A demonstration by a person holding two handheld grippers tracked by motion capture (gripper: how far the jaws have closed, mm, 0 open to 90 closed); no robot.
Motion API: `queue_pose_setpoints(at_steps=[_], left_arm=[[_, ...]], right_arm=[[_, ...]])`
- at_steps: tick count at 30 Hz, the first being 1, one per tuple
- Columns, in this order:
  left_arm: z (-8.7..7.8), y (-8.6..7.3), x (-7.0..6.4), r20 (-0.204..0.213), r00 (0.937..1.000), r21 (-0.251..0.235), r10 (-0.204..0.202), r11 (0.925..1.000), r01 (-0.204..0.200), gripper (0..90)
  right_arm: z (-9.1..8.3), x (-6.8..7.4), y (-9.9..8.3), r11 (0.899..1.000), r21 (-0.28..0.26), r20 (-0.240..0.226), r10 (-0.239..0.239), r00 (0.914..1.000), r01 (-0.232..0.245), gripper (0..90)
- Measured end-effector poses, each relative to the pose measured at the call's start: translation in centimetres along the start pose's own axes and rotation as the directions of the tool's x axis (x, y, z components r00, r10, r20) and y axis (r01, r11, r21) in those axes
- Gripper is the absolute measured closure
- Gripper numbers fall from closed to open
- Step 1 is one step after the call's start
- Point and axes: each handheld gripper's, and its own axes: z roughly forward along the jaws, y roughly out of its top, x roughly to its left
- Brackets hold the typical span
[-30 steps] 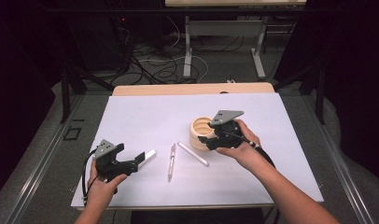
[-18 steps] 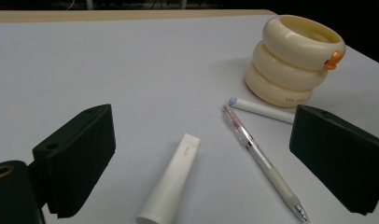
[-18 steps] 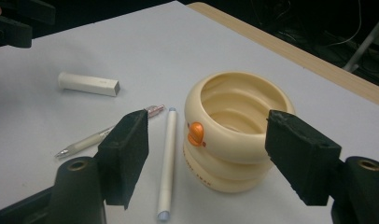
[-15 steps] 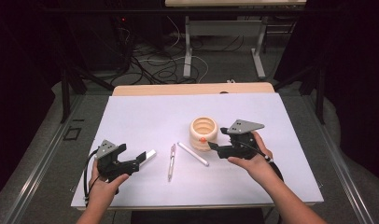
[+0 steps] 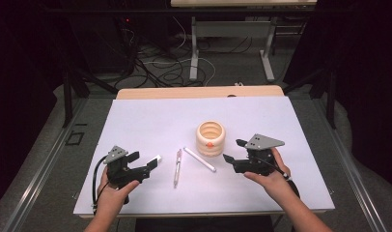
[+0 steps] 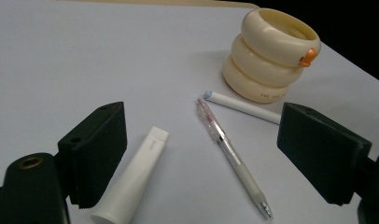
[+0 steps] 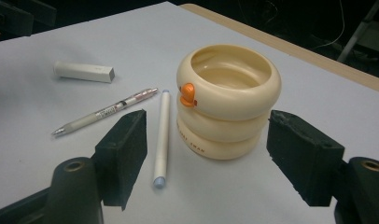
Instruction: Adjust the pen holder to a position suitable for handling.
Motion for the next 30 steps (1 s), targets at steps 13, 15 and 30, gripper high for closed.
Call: queue_pose_setpoints(at_steps=[13, 15, 30], left_arm=[[1.6, 0.3, -1.5, -0.012, 0.9996, 0.074, -0.024, 0.9969, 0.025, 22.9], [1.9, 0.5, -1.7, 0.002, 0.9998, 0.078, -0.018, 0.9968, 0.018, 25.0], [4.6, 2.3, -3.1, 0.025, 0.9997, 0.133, -0.006, 0.9911, 0.002, 27.1]], right_arm=[[-2.2, -0.6, -1.9, 1.000, -0.003, 0.023, 0.009, 0.9997, -0.009, 28.4], [-2.5, -0.8, -2.2, 1.000, -0.011, 0.027, 0.009, 0.9996, -0.009, 28.1], [-3.5, -2.7, -4.1, 0.978, -0.031, 0.114, 0.210, 0.9711, -0.208, 14.7]])
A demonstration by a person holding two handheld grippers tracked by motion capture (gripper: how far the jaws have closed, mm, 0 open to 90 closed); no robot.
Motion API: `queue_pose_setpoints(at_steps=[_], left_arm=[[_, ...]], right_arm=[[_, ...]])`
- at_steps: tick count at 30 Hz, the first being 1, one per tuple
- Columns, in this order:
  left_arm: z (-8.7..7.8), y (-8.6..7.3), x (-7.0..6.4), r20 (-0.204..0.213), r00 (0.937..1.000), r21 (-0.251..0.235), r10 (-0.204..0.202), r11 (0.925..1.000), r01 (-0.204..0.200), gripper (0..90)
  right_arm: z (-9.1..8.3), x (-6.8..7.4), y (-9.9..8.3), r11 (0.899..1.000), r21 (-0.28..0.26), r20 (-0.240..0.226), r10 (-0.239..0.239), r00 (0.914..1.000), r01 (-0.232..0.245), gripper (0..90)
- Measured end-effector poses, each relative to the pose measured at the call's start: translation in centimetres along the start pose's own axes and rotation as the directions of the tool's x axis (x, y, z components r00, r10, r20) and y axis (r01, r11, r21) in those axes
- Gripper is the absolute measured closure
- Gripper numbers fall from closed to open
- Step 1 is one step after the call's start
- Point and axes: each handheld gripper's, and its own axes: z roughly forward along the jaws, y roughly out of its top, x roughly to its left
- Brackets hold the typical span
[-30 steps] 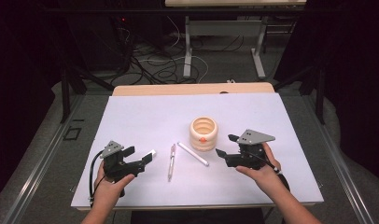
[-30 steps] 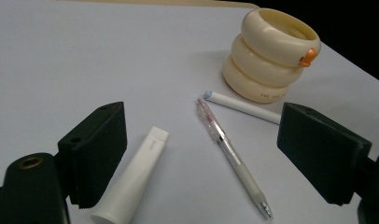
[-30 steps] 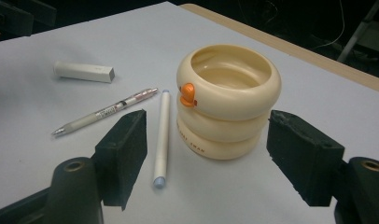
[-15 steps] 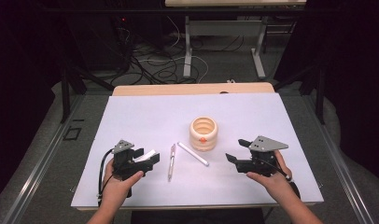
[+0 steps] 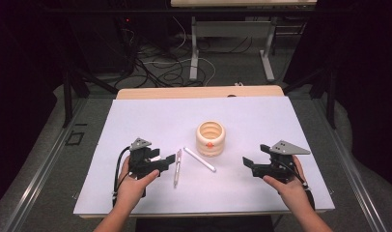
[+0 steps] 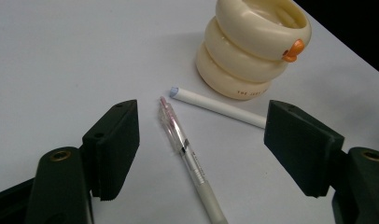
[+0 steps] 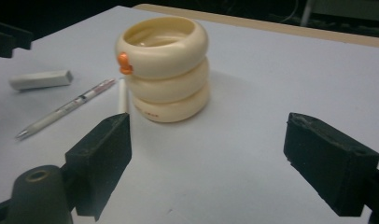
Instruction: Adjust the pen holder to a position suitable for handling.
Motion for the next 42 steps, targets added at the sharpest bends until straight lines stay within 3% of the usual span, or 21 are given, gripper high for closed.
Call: queue_pose_setpoints(at_steps=[3, 6, 12, 19, 22, 29, 34, 37, 41, 42], left_arm=[[0.5, 0.3, -0.2, -0.006, 1.0000, 0.009, -0.006, 0.9999, 0.006, 27.7], [0.8, 0.6, -0.3, -0.015, 0.9998, 0.013, -0.009, 0.9999, 0.009, 28.9], [1.2, 0.9, -0.3, -0.022, 0.9996, 0.042, -0.017, 0.9989, 0.018, 31.6], [1.8, 1.3, -0.1, -0.016, 0.9977, 0.102, -0.066, 0.9925, 0.067, 35.9], [2.0, 1.3, 0.0, -0.011, 0.9953, 0.133, -0.096, 0.9864, 0.096, 36.9], [2.7, 1.3, 0.3, -0.024, 0.9874, 0.199, -0.156, 0.9673, 0.158, 46.2], [3.3, 1.3, 0.3, -0.005, 0.9789, 0.267, -0.204, 0.9432, 0.198, 49.0], [3.6, 1.2, 0.4, -0.002, 0.9791, 0.311, -0.203, 0.9304, 0.194, 51.7], [4.1, 1.0, 0.4, -0.026, 0.9760, 0.346, -0.216, 0.9139, 0.212, 57.9], [4.1, 0.9, 0.4, -0.030, 0.9723, 0.352, -0.232, 0.9081, 0.227, 58.6]], right_arm=[[0.1, -0.7, -0.4, 1.000, -0.004, 0.050, 0.010, 0.9987, -0.010, 14.5], [0.0, -1.3, -0.6, 0.999, -0.001, 0.074, 0.053, 0.9958, -0.053, 13.4], [-0.1, -2.5, -1.1, 0.997, 0.009, 0.135, 0.071, 0.9884, -0.072, 11.2], [-0.2, -3.2, -1.3, 0.997, 0.015, 0.156, 0.075, 0.9849, -0.079, 9.1], [-0.1, -3.2, -1.5, 0.996, 0.012, 0.153, 0.082, 0.9847, -0.085, 4.8], [0.0, -3.5, -1.7, 0.996, 0.023, 0.141, 0.083, 0.9865, -0.087, 3.1], [0.1, -3.5, -1.8, 0.996, 0.030, 0.136, 0.082, 0.9872, -0.087, 3.3], [0.2, -3.4, -1.8, 0.996, 0.031, 0.131, 0.080, 0.9881, -0.085, 4.1], [0.3, -3.2, -1.8, 0.996, 0.048, 0.111, 0.074, 0.9910, -0.080, 6.7], [0.4, -3.2, -1.8, 0.995, 0.049, 0.111, 0.077, 0.9908, -0.082, 6.8]])
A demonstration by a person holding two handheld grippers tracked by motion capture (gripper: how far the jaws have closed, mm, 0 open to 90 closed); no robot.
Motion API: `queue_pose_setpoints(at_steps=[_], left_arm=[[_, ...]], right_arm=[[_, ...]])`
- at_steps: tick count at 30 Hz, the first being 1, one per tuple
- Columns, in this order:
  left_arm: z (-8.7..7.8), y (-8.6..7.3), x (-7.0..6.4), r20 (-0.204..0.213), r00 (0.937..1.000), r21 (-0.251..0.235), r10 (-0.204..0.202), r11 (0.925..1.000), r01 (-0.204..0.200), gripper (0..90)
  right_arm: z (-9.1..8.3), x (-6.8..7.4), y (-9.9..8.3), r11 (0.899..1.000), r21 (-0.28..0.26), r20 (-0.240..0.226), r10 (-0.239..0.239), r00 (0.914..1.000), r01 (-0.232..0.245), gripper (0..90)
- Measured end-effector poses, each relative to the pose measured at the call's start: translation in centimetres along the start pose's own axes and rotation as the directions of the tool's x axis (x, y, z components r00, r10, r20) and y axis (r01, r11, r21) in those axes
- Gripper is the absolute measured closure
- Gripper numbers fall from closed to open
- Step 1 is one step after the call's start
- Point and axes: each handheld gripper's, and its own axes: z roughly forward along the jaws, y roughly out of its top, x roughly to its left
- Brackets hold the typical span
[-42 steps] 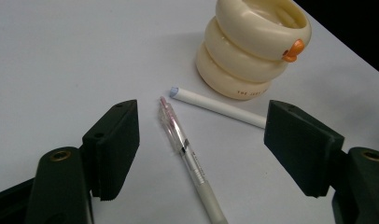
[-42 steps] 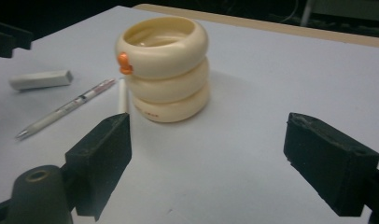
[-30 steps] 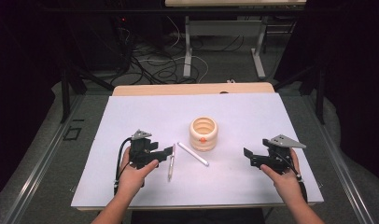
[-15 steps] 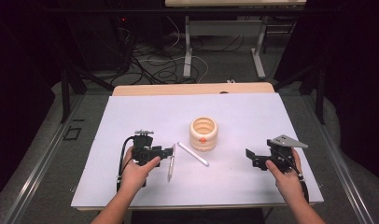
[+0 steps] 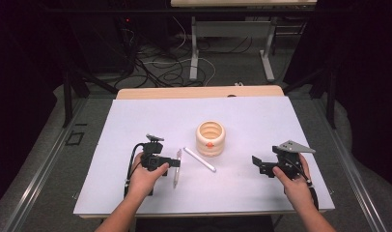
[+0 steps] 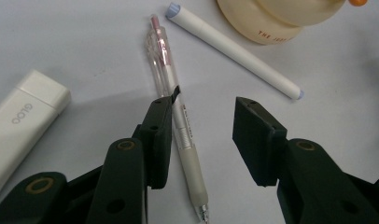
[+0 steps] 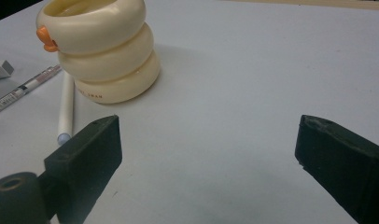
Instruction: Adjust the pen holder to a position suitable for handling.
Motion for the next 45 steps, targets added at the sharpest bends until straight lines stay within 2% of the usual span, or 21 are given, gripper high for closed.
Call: queue_pose_setpoints(at_steps=[5, 8, 23, 25, 26, 33, 38, 41, 42, 43, 45], left_arm=[[0.6, -0.2, 0.2, -0.012, 0.9997, 0.037, -0.022, 0.9991, 0.022, 62.5], [0.9, -0.3, 0.2, -0.017, 0.9997, 0.061, -0.018, 0.9980, 0.019, 64.4], [2.2, -0.5, 0.0, -0.051, 0.9970, 0.114, -0.058, 0.9914, 0.063, 71.3], [2.3, -0.5, -0.1, -0.053, 0.9957, 0.122, -0.076, 0.9891, 0.082, 72.3], [2.4, -0.5, 0.0, -0.054, 0.9965, 0.127, -0.064, 0.9894, 0.070, 72.7], [2.5, -0.4, -0.2, -0.072, 0.9946, 0.139, -0.074, 0.9868, 0.084, 75.6], [2.5, -0.3, -0.2, -0.071, 0.9915, 0.140, -0.109, 0.9831, 0.118, 78.1], [2.5, -0.3, 0.0, -0.073, 0.9905, 0.140, -0.117, 0.9821, 0.126, 79.1], [2.6, -0.3, -0.2, -0.069, 0.9852, 0.131, -0.157, 0.9776, 0.165, 79.2], [2.5, -0.3, 0.0, -0.061, 0.9870, 0.135, -0.149, 0.9785, 0.156, 79.3], [2.5, -0.4, 0.2, -0.070, 0.9861, 0.127, -0.151, 0.9791, 0.159, 79.6]], right_arm=[[0.1, 0.1, -0.1, 1.000, -0.002, -0.005, -0.001, 1.0000, 0.001, 7.3], [0.1, 0.1, 0.0, 1.000, 0.001, -0.007, -0.002, 1.0000, 0.002, 7.4], [0.2, 0.2, 0.0, 1.000, 0.007, -0.016, -0.007, 0.9998, 0.007, 8.7], [0.2, 0.2, 0.0, 1.000, 0.007, -0.016, -0.010, 0.9998, 0.010, 9.1], [0.2, 0.2, 0.0, 1.000, 0.008, -0.017, -0.010, 0.9998, 0.010, 9.0], [0.1, 0.2, 0.0, 1.000, 0.012, -0.024, -0.002, 0.9997, 0.002, 9.6], [0.2, 0.2, -0.1, 1.000, 0.013, -0.024, -0.005, 0.9997, 0.006, 9.8], [0.2, 0.2, -0.1, 1.000, 0.013, -0.024, -0.005, 0.9997, 0.006, 10.2], [0.2, 0.2, -0.1, 1.000, 0.013, -0.024, -0.006, 0.9997, 0.006, 10.3], [0.2, 0.2, -0.1, 1.000, 0.013, -0.024, -0.006, 0.9997, 0.006, 10.3], [0.2, 0.2, -0.1, 1.000, 0.013, -0.024, -0.007, 0.9997, 0.007, 10.7]])
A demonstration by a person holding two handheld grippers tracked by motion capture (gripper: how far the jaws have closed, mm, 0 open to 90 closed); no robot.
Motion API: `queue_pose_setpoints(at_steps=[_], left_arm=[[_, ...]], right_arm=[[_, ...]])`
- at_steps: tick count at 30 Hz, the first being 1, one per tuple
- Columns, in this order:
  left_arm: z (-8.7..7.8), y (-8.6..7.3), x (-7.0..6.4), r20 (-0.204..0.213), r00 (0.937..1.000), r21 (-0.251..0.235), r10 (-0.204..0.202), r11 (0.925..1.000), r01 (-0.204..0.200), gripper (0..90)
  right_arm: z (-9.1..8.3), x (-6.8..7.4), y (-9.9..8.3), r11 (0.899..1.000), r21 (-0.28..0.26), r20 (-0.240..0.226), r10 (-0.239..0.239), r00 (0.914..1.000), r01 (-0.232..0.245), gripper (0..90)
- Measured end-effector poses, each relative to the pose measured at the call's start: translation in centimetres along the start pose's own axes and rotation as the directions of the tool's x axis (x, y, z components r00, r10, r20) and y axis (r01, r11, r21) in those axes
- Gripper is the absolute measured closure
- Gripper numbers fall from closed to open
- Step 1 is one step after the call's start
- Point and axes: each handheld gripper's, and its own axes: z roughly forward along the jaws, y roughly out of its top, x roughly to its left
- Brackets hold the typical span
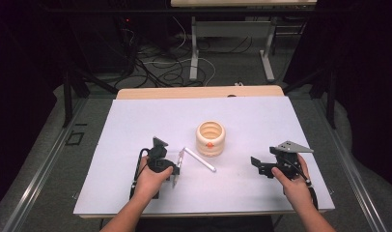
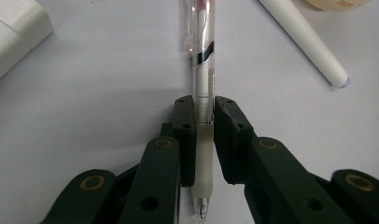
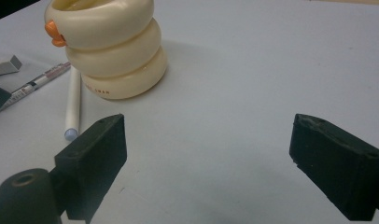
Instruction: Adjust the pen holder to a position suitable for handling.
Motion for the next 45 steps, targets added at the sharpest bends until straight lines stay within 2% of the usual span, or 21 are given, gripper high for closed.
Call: queue_pose_setpoints(at_steps=[2, 5, 13, 14, 15, 16, 17, 20, 21, 23, 25, 26, 27, 29, 30, 32, 33, 34, 36, 42, 45], left_arm=[[0.0, -0.1, -0.1, 0.020, 0.9987, -0.005, -0.048, 0.9988, 0.048, 79.6], [0.0, -0.1, 0.2, 0.027, 0.9983, -0.007, -0.052, 0.9986, 0.052, 79.7], [-0.2, -0.2, 0.2, 0.028, 0.9980, -0.004, -0.056, 0.9984, 0.057, 79.7], [-0.2, -0.1, 0.3, 0.021, 0.9991, -0.003, -0.037, 0.9993, 0.037, 79.7], [-0.2, -0.2, 0.2, 0.029, 0.9979, -0.010, -0.058, 0.9983, 0.058, 79.8], [-0.4, -0.1, 0.4, 0.017, 0.9996, -0.008, -0.023, 0.9997, 0.023, 79.7], [-0.5, -0.1, 0.3, 0.032, 0.9986, -0.008, -0.043, 0.9990, 0.044, 79.7], [-0.7, -0.1, 0.3, 0.038, 0.9982, -0.022, -0.045, 0.9987, 0.046, 79.8], [-1.0, -0.1, 0.5, 0.028, 0.9995, -0.018, -0.013, 0.9997, 0.013, 79.8], [-1.1, -0.1, 0.4, 0.042, 0.9986, -0.031, -0.033, 0.9990, 0.034, 79.8], [-1.3, -0.1, 0.5, 0.034, 0.9994, -0.033, -0.011, 0.9994, 0.012, 79.9], [-1.4, -0.2, 0.5, 0.041, 0.9989, -0.040, -0.025, 0.9989, 0.026, 79.9], [-1.6, -0.1, 0.8, 0.028, 0.9996, -0.032, 0.009, 0.9995, -0.008, 79.9], [-1.5, -0.1, 0.6, 0.039, 0.9986, -0.044, -0.036, 0.9983, 0.038, 79.9], [-1.5, -0.1, 0.9, 0.030, 0.9995, -0.037, -0.006, 0.9993, 0.007, 79.9], [-1.4, -0.1, 0.9, 0.034, 0.9991, -0.038, -0.026, 0.9989, 0.028, 79.9], [-1.3, -0.1, 1.0, 0.027, 0.9996, -0.030, -0.004, 0.9995, 0.005, 79.9], [-1.2, -0.1, 0.8, 0.033, 0.9989, -0.033, -0.034, 0.9988, 0.035, 79.9], [-1.1, -0.1, 0.9, 0.007, 1.0000, -0.023, 0.001, 0.9997, -0.001, 79.8], [-1.1, -0.1, 0.7, -0.026, 0.9996, -0.017, -0.007, 0.9998, 0.007, 79.8], [-1.1, 0.0, 0.8, -0.050, 0.9984, 0.007, 0.028, 0.9996, -0.028, 79.6]], right_arm=[[0.0, 0.0, 0.0, 1.000, 0.000, -0.001, -0.001, 1.0000, 0.001, 11.0], [0.0, 0.0, 0.0, 1.000, 0.001, -0.001, 0.002, 1.0000, -0.002, 11.2], [0.0, 0.0, 0.0, 1.000, 0.000, -0.005, 0.001, 1.0000, -0.001, 11.8], [-0.1, 0.0, 0.0, 1.000, 0.000, -0.005, -0.001, 1.0000, 0.001, 11.8], [-0.1, 0.0, 0.0, 1.000, 0.000, -0.005, 0.001, 1.0000, -0.001, 11.8], [-0.1, 0.0, 0.0, 1.000, 0.000, -0.005, 0.001, 1.0000, -0.001, 11.9], [-0.1, 0.0, 0.0, 1.000, 0.000, -0.005, 0.001, 1.0000, -0.001, 11.9], [0.0, 0.1, 0.0, 1.000, 0.002, -0.002, 0.002, 1.0000, -0.002, 11.9], [0.0, 0.1, 0.0, 1.000, 0.003, -0.002, 0.002, 1.0000, -0.002, 12.0], [0.0, 0.1, 0.0, 1.000, 0.004, -0.002, 0.003, 1.0000, -0.003, 12.1], [0.0, 0.1, 0.0, 1.000, 0.004, -0.002, 0.002, 1.0000, -0.002, 12.2], [0.0, 0.1, 0.0, 1.000, 0.003, -0.003, 0.002, 1.0000, -0.002, 12.1], [0.0, 0.1, 0.0, 1.000, 0.003, -0.003, 0.002, 1.0000, -0.002, 12.2], [0.0, 0.1, 0.0, 1.000, 0.003, -0.003, 0.004, 1.0000, -0.004, 12.2], [0.0, 0.1, 0.0, 1.000, 0.003, -0.003, 0.003, 1.0000, -0.003, 12.2], [0.0, 0.1, 0.0, 1.000, 0.004, -0.003, 0.002, 1.0000, -0.002, 12.2], [0.0, 0.1, 0.0, 1.000, 0.004, -0.003, 0.002, 1.0000, -0.002, 12.3], [0.0, 0.1, 0.0, 1.000, 0.004, -0.004, 0.002, 1.0000, -0.002, 12.3], [0.0, 0.1, 0.0, 1.000, 0.004, -0.004, 0.002, 1.0000, -0.002, 12.3], [0.0, 0.1, 0.0, 1.000, 0.004, -0.004, 0.003, 1.0000, -0.003, 12.4], [0.0, 0.1, 0.0, 1.000, 0.004, -0.004, 0.003, 1.0000, -0.003, 12.6]])
